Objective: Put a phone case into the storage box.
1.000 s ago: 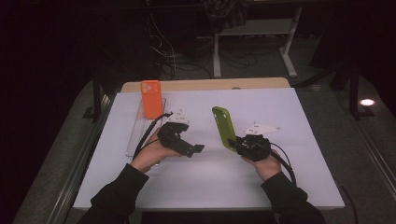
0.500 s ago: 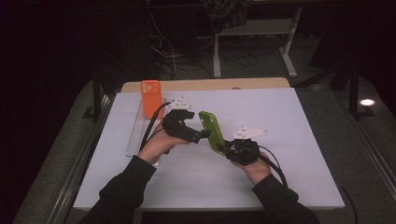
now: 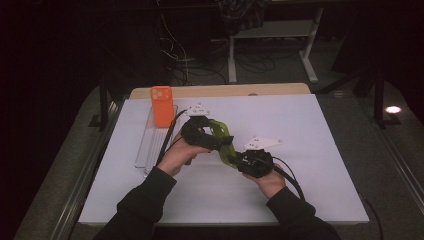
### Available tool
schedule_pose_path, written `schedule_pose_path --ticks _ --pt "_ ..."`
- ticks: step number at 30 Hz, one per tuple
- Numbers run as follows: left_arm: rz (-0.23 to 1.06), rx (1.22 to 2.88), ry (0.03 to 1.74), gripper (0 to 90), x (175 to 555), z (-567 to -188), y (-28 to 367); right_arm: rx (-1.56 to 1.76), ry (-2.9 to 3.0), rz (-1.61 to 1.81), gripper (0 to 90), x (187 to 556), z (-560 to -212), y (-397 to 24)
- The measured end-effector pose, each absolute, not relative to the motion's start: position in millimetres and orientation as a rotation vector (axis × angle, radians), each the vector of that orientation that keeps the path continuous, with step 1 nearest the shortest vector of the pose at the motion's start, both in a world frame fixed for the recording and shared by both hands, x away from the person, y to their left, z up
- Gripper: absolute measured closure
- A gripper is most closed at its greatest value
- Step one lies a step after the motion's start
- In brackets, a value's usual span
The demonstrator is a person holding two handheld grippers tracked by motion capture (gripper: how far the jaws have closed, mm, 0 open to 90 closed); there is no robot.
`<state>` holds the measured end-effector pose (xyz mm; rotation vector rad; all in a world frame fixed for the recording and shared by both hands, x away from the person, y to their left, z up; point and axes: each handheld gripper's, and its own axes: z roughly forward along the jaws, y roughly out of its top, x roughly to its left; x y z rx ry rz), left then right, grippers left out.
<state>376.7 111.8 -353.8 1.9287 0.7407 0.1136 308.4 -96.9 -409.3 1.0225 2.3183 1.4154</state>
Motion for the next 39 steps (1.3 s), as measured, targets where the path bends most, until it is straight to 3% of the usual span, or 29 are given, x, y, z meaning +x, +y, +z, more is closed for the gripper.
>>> schedule_pose_path --ticks 4,11,21,25,34,39 --pt "0.133 1.937 0.729 0.0 377 -356 110 1.023 2.344 1.382 75.7 309 -412 -94" --pt "0.161 1.912 0.763 11.2 375 -354 110 1.037 2.354 1.345 75.8 309 -414 -91" --pt "0.132 1.909 0.752 14.0 375 -352 111 1.010 2.357 1.313 73.3 308 -413 -92" --pt "0.168 1.921 0.757 15.2 378 -348 115 1.013 2.392 1.304 45.7 309 -413 -91" --pt "0.235 1.943 0.773 15.2 383 -330 131 1.037 2.400 1.215 15.7 310 -416 -114" --pt "0.281 1.939 0.797 15.2 389 -314 144 1.044 2.362 1.230 3.9 307 -416 -131"
